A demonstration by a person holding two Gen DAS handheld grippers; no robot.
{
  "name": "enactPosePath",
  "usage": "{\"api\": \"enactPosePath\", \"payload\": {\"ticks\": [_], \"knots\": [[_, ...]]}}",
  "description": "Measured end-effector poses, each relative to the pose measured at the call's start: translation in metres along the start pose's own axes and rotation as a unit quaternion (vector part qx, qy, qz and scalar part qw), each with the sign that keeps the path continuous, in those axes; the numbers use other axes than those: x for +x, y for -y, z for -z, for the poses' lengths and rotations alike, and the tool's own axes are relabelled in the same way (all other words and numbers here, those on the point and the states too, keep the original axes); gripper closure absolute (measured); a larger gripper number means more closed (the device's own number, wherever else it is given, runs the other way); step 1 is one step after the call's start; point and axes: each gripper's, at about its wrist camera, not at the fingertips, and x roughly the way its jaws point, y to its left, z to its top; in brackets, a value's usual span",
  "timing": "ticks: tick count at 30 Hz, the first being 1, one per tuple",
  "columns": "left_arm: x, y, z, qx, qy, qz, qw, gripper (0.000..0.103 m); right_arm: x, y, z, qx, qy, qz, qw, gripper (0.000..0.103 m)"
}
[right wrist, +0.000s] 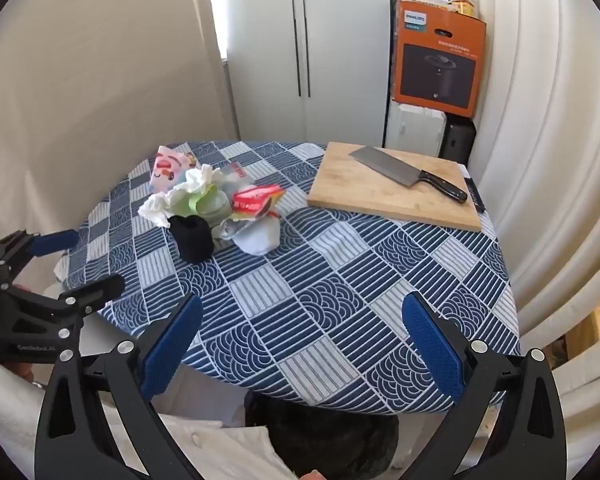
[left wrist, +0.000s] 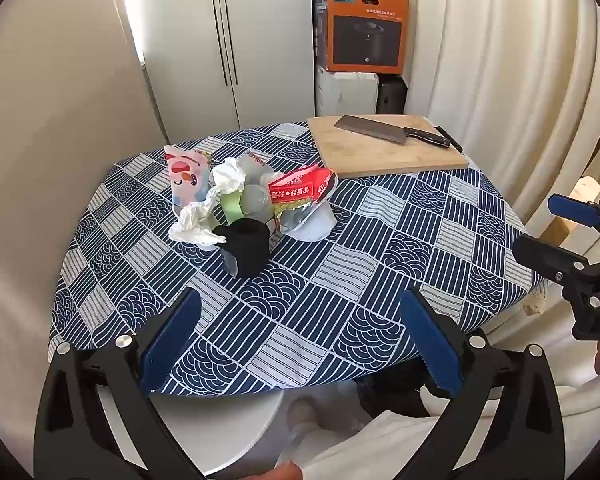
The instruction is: Collect trash
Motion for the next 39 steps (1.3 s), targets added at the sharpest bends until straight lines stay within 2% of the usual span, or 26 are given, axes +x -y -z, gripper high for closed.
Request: {"api": "enactPosePath", "payload": {"ticks": [3,8,13,39], "knots": [[0.002,-0.005,0.004,-0.011,0.001,0.007,0.9999,0.006,0.003,-0.001,0.000,-0.003,-0.005,-0.006,1.000,0.008],[-0.006,-0.009,0.010,-0.011,0.009,-0.003,0.9999,0.006,0.002,-0.007,0.003,-0.013,-0.006,-0.001,1.000,0.007],[-0.003,-0.002,0.008,-0.011,0.000,-0.010,0.9999,0.006,0.004,-0.010,0.004,-0.016,-0.015,0.003,1.000,0.007],[-0.007,-0.003,0.014,-0.017,-0.006,-0.012,0.9998,0.006,-0.006,-0.013,0.009,-0.021,-0.011,-0.001,1.000,0.008]]}}
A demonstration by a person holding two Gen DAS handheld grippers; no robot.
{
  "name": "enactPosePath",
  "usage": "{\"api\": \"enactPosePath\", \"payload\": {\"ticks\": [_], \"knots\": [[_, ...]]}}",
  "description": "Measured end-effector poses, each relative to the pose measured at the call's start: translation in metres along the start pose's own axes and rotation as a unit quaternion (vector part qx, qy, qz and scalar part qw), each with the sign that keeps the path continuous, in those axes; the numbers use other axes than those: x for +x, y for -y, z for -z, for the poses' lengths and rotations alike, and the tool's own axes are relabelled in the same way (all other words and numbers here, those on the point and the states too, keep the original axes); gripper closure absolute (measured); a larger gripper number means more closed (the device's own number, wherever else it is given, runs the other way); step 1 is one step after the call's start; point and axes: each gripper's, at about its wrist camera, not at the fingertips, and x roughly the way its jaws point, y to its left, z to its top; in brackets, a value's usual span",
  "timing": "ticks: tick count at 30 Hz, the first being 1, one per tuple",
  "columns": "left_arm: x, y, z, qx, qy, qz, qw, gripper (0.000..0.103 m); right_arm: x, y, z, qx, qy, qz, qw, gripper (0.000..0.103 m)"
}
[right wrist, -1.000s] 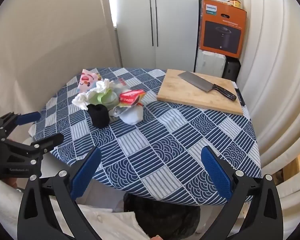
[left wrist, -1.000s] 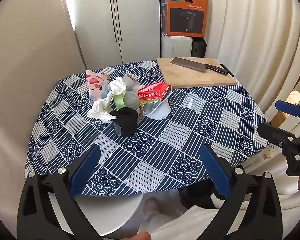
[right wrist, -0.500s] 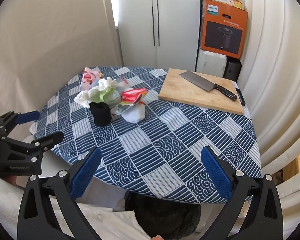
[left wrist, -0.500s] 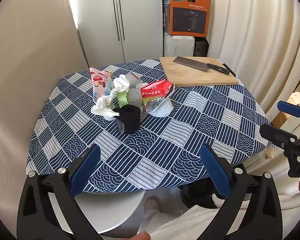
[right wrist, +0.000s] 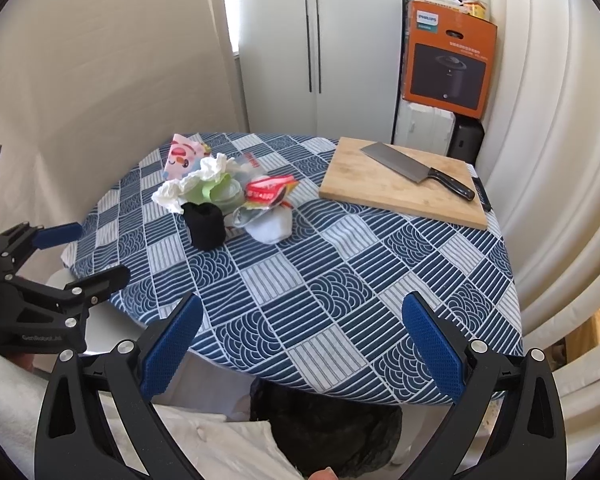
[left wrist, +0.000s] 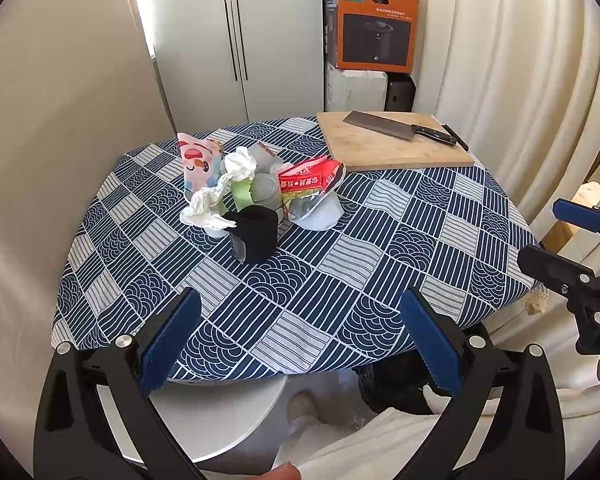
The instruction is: Collect trash
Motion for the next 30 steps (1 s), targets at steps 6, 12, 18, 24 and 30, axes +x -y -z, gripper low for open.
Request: {"api": "enactPosePath", "payload": {"ticks": [6,12,18,24,30], "knots": [[-0.0019,0.0006,0.0005,0.000,0.003,0.000,1.0000,0.006,-0.0010,0.0007,-0.0004,-0.002,0.001,0.001,1.000,0.008],[-0.0029,0.0012,-0.0003,0.002,0.005,0.008,1.0000,0.006,-0.0028,0.0020,-0.0004,-0.002,0.004,-0.001,1.000,0.008],[-0.0039,0.0044,-0.0019,0.010,0.005,0.013,0.9999,0.006,-0.0005,0.0042,-0.0001,0.009,-0.002,-0.014,1.000,0.008],[-0.0033,0.0046,-0.0024,0.011,0.003,0.014,0.9998,0.006,-0.0005,0.0055,-0.0009,0.012,0.002,-0.006,1.000,0.008],[-0.0016,0.0041,-0.0040,0.012,-0.001,0.017,0.9998,0.006,0.0004,0.0074,-0.0021,0.010,0.000,-0.014,1.000,0.008]]}}
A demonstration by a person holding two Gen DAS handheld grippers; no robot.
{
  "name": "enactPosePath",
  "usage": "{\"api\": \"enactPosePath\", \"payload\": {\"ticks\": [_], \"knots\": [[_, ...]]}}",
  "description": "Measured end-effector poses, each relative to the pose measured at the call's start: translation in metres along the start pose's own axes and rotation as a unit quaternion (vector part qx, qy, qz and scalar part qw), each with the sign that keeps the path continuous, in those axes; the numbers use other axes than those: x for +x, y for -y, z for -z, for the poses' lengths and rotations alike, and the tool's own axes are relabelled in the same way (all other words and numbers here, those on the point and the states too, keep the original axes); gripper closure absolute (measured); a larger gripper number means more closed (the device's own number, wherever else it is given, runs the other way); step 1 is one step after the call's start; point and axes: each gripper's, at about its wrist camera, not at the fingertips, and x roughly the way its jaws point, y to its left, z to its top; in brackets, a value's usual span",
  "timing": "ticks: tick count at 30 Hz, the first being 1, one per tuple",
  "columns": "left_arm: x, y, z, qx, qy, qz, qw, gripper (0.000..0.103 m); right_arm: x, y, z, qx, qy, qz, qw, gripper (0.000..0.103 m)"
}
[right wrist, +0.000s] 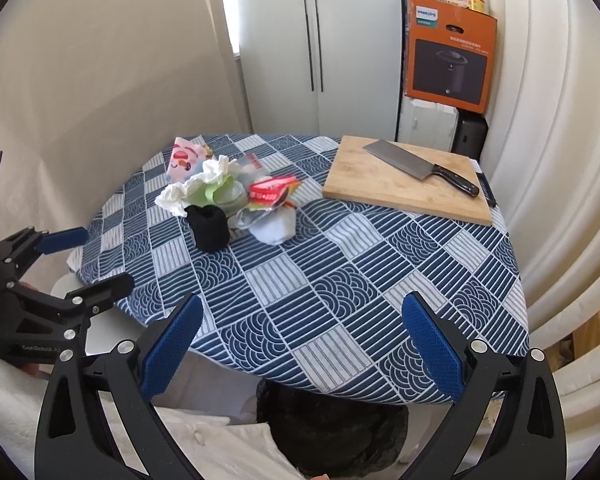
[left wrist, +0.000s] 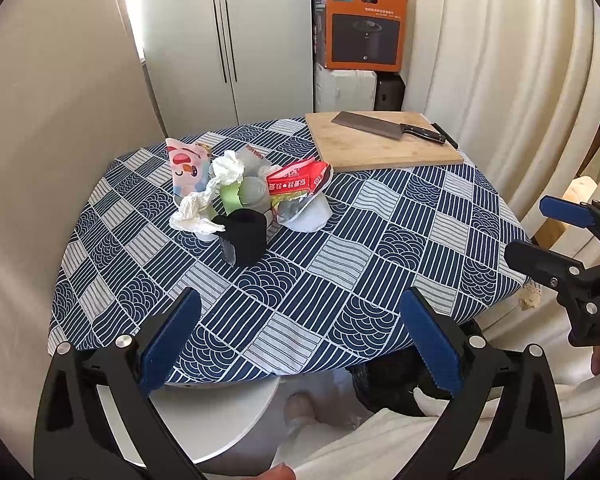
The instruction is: Collect trash
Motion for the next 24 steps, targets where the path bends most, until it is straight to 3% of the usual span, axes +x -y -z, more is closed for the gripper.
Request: {"api": "enactPosePath", "payload": {"ticks": [8,17,24], "knots": [[0.003,0.002,-0.013,0.004,0.007,-0.016,0.9998,0.006,0.005,0.007,-0.007,-0.007,0.005,0.018,1.000,0.008],[0.004,-0.011,-0.020,-0.027,0.003,-0.028,0.9992,0.006,0.009,0.028,-0.015,-0.005,-0.003,-0.001,1.000,0.008],[0.002,-0.023,-0.018,-0.056,0.003,-0.056,0.9969,0.006,0.016,0.041,-0.016,-0.032,-0.007,-0.051,0.998,0.008]]}}
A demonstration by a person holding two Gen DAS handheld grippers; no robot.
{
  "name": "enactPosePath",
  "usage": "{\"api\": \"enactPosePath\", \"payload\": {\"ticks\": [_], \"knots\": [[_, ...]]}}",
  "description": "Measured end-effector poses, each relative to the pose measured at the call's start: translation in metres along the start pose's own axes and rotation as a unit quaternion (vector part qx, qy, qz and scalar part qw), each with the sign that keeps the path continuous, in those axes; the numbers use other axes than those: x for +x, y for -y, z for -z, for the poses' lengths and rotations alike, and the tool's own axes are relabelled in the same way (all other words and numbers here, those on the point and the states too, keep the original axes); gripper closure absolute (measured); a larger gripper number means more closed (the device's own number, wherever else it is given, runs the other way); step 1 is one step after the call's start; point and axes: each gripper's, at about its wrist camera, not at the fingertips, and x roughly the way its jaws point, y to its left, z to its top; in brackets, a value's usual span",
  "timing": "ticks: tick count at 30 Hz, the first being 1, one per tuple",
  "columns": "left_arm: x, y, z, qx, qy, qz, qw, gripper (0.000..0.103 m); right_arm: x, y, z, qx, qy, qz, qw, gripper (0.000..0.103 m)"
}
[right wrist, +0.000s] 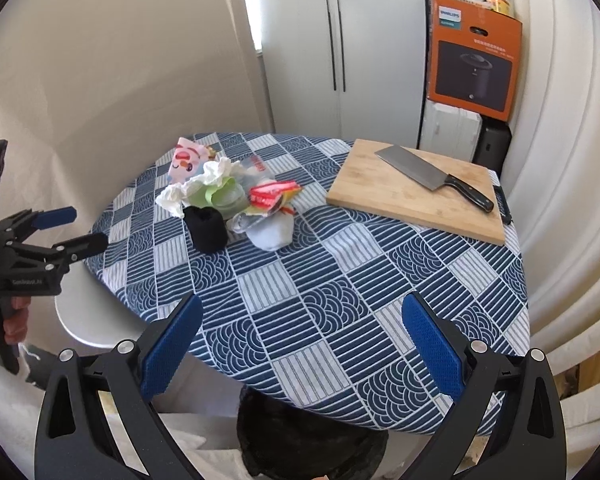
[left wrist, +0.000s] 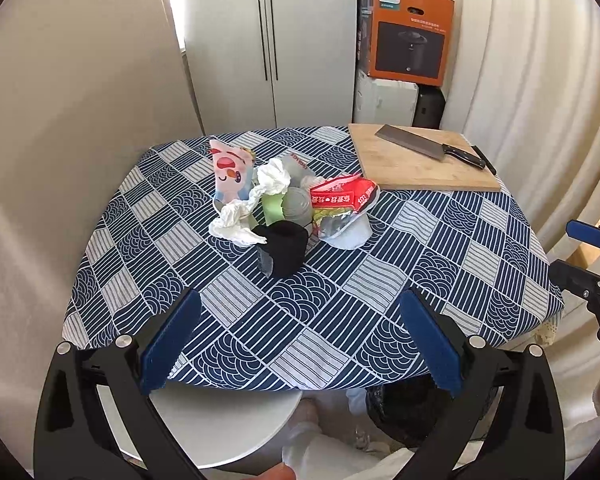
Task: Collect trash
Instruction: 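Reach the left tool to the pink paper cup and close on it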
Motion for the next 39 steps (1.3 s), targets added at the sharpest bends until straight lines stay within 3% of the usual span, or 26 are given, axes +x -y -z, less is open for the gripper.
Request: {"api": "enactPosePath", "payload": {"ticks": [3,9,17,31,33,35,39], "knots": [[0.003,-0.005,-0.001,-0.010,0.000,-0.021,0.9997,0.006,0.006,0.008,0.000,-0.006,-0.003,-0.022,1.000,0.008],[0.016,-0.021,-0.004,-0.026,-0.009,-0.036,0.9990,0.006,0.024,0.014,-0.006,-0.019,-0.020,-0.027,0.999,0.009],[0.056,-0.066,-0.023,-0.057,-0.031,-0.014,0.9978,0.006,0.052,0.007,-0.030,0.018,-0.035,-0.011,0.999,0.009],[0.139,-0.117,-0.082,-0.047,-0.046,0.032,0.9973,0.008,0.125,-0.018,-0.079,0.049,-0.080,0.000,0.996,0.009],[0.151,-0.120,-0.089,-0.044,-0.053,0.039,0.9969,0.011,0.140,-0.019,-0.084,0.058,-0.089,-0.007,0.994,0.015],[0.164,-0.123,-0.094,-0.045,-0.058,0.047,0.9962,0.012,0.155,-0.019,-0.089,0.070,-0.099,-0.013,0.993,0.027],[0.185,-0.122,-0.103,-0.035,-0.066,0.061,0.9953,0.019,0.186,-0.016,-0.096,0.095,-0.114,-0.028,0.989,0.027]]}}
